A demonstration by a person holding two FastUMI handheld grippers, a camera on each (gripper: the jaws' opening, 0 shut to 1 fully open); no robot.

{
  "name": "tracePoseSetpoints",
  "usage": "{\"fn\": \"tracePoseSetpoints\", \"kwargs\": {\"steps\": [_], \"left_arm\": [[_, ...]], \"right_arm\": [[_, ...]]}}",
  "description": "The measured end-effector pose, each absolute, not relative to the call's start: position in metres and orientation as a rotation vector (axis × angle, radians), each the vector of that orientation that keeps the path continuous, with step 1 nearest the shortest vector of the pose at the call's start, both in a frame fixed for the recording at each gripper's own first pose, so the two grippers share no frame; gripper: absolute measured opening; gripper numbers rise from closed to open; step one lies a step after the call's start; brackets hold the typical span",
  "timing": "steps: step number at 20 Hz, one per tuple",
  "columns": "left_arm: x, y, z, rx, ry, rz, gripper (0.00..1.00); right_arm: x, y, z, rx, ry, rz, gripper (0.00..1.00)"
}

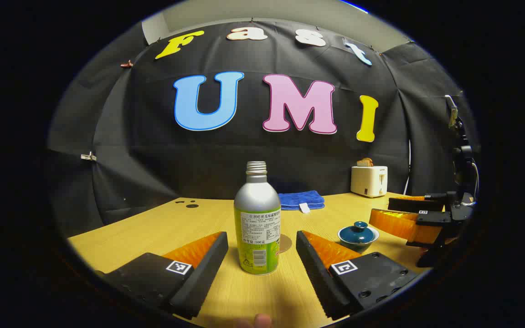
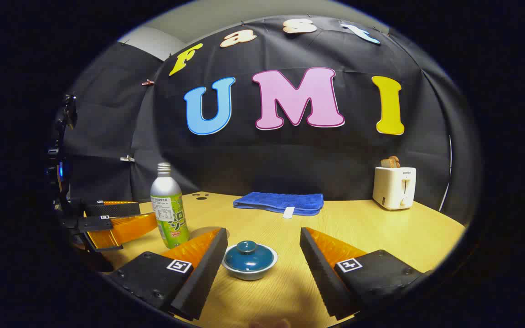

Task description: Open the teacup lid with one hand, grasp the water bottle and pour water into the teacup with the other hand; after pouring, place the water bottle on the coaster and then close the teacup lid.

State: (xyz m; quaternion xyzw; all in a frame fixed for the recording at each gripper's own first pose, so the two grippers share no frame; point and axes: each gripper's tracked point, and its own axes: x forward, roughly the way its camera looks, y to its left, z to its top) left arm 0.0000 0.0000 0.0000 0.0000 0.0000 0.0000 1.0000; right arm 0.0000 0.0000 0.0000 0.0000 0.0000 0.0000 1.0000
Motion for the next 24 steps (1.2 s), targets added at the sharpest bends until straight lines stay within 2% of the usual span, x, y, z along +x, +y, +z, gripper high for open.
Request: {"fn": "tracePoseSetpoints", "kwargs": {"steps": [16,22,23,24], "left_arm": [[0.003,-0.002,0.001,0.001,-0.001,0.001,0.95],[0.004,-0.003,0.000,0.001,0.000,0.008,0.95],[0.004,-0.003,0.000,0.001,0.000,0.009,0.95],[0.005,-0.002,0.001,0.001,0.000,0.008,0.95]], "right_arm": [[0.001,0.006,-0.001,0.002,-0.002,0.025,0.99],[0.022,0.028,-0.007,0.000,0.014,0.059,0.98],[0.023,0.029,-0.009,-0.002,0.030,0.058,0.96],[0.027,0.029,-0.013,-0.006,0.055,0.060,0.86]]}}
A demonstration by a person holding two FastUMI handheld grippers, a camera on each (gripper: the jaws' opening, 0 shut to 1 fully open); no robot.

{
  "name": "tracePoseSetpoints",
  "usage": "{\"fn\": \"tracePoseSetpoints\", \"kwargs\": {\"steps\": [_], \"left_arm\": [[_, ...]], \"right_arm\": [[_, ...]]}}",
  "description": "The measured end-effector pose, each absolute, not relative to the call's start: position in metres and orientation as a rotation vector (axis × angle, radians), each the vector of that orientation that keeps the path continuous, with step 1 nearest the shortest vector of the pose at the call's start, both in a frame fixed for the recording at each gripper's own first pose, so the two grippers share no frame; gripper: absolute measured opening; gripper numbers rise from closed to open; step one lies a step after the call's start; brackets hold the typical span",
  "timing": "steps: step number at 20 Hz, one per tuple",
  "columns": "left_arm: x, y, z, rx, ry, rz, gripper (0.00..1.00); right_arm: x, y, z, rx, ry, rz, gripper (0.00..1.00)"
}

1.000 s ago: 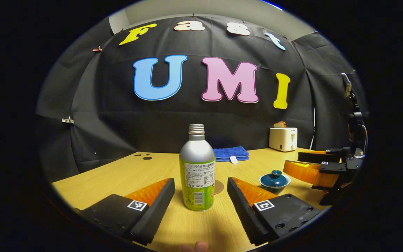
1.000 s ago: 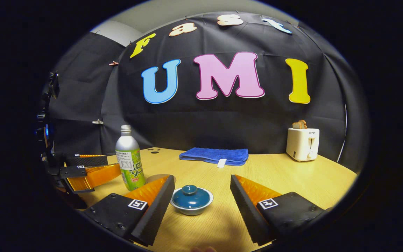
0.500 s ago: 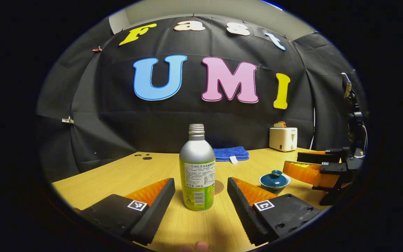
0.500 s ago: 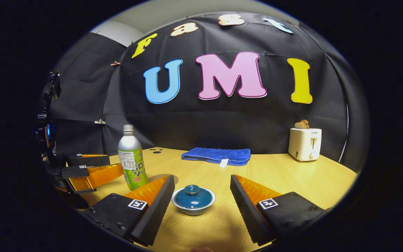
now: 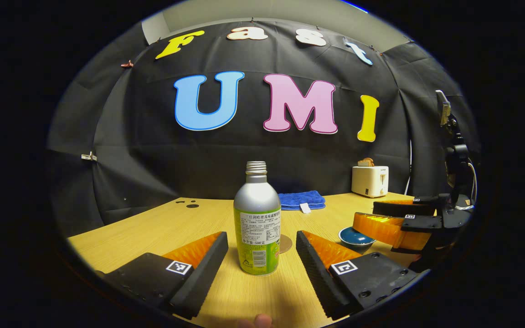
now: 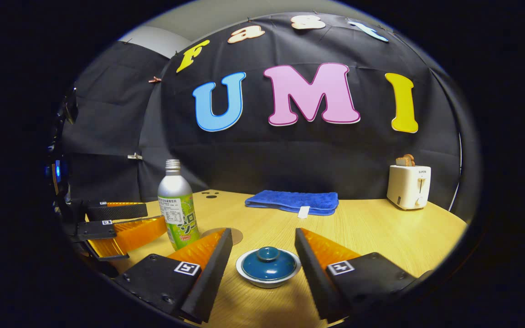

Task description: Open the teacup lid with one hand, grasp the water bottle and pour water into the teacup with the other hand; after pouring, place the water bottle on the coaster and then close the teacup lid.

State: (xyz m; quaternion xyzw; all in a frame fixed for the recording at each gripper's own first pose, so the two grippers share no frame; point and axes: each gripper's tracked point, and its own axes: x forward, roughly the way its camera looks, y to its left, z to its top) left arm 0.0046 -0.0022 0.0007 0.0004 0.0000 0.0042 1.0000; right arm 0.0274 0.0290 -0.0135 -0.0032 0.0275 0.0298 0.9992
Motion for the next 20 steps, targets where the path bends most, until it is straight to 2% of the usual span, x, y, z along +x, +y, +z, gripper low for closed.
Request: {"fn": "tracePoseSetpoints", "kwargs": {"steps": [1,5,6,7,9,11,12,13,14,20], "left_arm": [[0.005,-0.002,0.000,0.001,0.000,0.008,0.95],[0.005,-0.003,0.000,0.000,-0.001,0.008,0.96],[0.004,-0.003,0.000,0.001,0.000,0.008,0.96],[0.004,-0.003,0.001,0.001,0.000,0.007,0.95],[0.005,-0.003,0.000,0.001,0.000,0.006,0.95],[0.004,-0.003,0.000,0.001,0.000,0.006,0.95],[0.005,-0.004,0.001,0.001,0.000,0.006,0.95],[0.005,-0.003,0.001,0.001,0.000,0.006,0.95],[0.005,-0.003,0.001,0.001,0.000,0.006,0.95],[0.005,-0.004,0.001,0.002,0.001,0.002,0.95]], "right_arm": [[0.029,0.028,-0.018,-0.006,0.084,0.053,0.82],[0.038,0.027,-0.040,0.000,0.216,0.042,0.78],[0.039,0.026,-0.041,0.000,0.230,0.040,0.59],[0.041,0.026,-0.041,-0.004,0.236,0.037,0.64],[0.040,0.026,-0.039,-0.019,0.234,0.031,0.63],[0.041,0.026,-0.039,-0.018,0.221,0.032,0.55],[0.041,0.022,-0.037,-0.013,0.214,0.018,0.42],[0.040,0.021,-0.037,-0.011,0.208,0.010,0.40],[0.040,0.021,-0.037,-0.006,0.210,0.011,0.27],[0.031,0.020,-0.017,-0.005,0.089,0.007,0.30]]}}
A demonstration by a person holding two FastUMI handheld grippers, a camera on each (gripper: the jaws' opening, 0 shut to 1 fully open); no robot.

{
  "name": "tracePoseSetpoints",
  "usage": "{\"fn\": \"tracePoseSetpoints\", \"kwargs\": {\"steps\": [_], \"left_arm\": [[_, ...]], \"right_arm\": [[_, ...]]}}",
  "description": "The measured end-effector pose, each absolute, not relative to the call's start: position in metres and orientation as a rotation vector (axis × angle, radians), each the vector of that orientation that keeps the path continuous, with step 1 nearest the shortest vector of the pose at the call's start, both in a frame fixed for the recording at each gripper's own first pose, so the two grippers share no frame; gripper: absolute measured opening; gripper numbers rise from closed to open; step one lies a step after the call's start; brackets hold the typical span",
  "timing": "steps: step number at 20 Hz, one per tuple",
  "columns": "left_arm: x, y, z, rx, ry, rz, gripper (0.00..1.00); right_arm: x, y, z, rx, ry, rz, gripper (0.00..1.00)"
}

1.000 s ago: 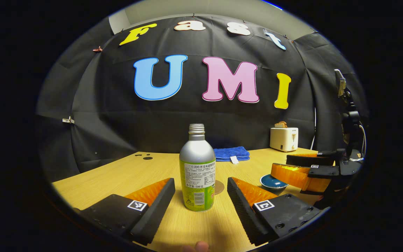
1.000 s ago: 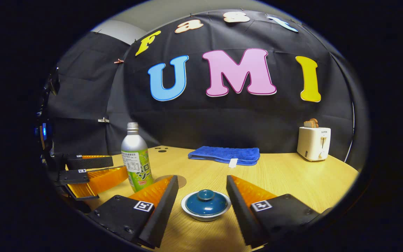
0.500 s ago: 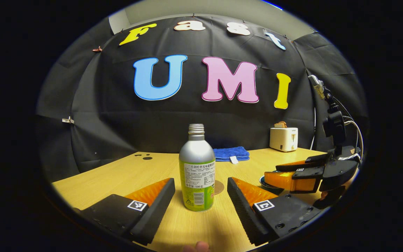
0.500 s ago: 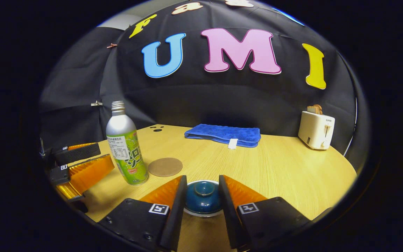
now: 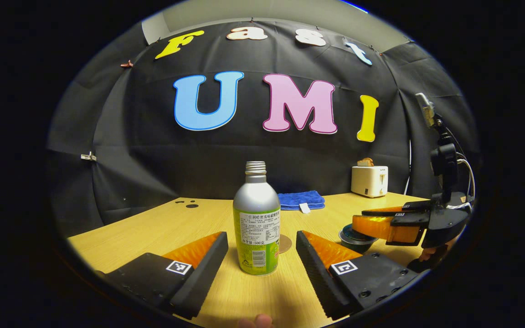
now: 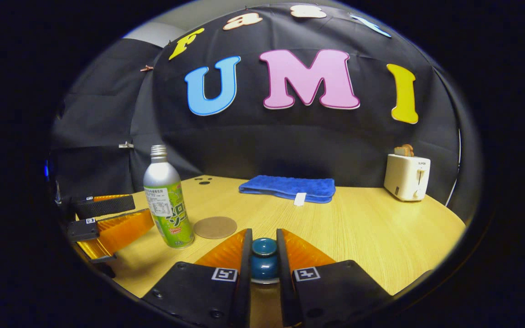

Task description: Open the teacup lid with one hand, grasp the water bottle and pour water into the teacup with the other hand; after pouring, place the water bottle on the coaster and then close the teacup lid.

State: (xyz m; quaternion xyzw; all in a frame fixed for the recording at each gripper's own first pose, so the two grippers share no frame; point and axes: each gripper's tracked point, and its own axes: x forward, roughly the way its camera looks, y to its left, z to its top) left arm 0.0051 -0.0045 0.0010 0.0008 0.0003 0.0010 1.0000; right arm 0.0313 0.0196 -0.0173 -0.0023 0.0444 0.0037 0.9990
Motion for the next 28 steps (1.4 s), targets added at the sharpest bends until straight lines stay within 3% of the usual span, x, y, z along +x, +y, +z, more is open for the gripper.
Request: {"fn": "tracePoseSetpoints", "kwargs": {"steps": [4,21,23,28], "left_arm": [[0.010,-0.003,0.001,0.002,0.001,0.003,0.96],[0.068,0.007,0.000,-0.001,0.002,0.095,0.95],[0.064,0.008,0.000,0.001,0.007,0.096,0.83],[0.047,-0.009,0.020,0.147,-0.007,0.058,0.80]], "right_arm": [[0.022,0.016,-0.006,-0.001,0.011,-0.013,0.30],[-0.014,-0.038,-0.004,0.000,-0.001,0.001,0.30],[-0.016,-0.045,-0.003,0.001,-0.002,-0.002,0.30],[-0.020,-0.055,-0.003,0.001,-0.002,-0.013,0.30]]}}
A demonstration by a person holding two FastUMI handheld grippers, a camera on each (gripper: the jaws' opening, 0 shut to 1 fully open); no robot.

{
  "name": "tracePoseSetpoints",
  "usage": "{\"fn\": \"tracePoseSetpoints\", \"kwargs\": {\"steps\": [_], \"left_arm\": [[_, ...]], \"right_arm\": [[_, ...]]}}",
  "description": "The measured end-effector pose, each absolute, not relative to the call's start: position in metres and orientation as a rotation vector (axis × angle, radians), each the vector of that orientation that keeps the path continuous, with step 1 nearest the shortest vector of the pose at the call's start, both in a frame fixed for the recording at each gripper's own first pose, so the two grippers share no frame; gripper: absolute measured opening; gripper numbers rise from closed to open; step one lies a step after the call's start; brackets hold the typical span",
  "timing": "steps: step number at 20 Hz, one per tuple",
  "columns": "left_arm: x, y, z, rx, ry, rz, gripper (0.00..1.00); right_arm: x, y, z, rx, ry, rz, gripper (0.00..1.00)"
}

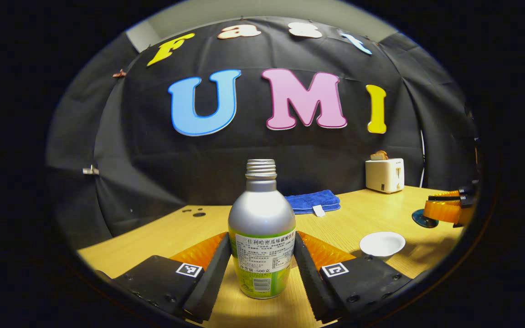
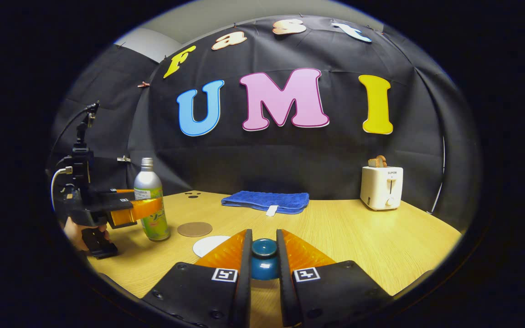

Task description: Open the teacup lid with one hand, grasp the water bottle and pour water into the teacup with the other hand; after pouring, place the water bottle on the coaster and then close the teacup lid.

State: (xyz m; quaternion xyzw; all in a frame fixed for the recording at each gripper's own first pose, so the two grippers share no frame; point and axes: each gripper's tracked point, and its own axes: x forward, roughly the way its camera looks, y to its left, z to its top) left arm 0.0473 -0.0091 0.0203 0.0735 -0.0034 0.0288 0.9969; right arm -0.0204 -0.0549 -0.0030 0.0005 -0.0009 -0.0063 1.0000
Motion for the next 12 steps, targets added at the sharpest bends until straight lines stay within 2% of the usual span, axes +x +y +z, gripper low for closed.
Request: {"fn": "tracePoseSetpoints", "kwargs": {"steps": [7,12], "left_arm": [[0.043,-0.036,0.014,0.706,0.031,0.009,0.79],[0.050,-0.052,0.000,0.979,0.073,-0.056,0.79]], "right_arm": [[-0.021,-0.061,-0.003,0.001,-0.001,-0.012,0.30],[-0.021,-0.080,-0.003,0.001,-0.001,-0.042,0.30]]}}
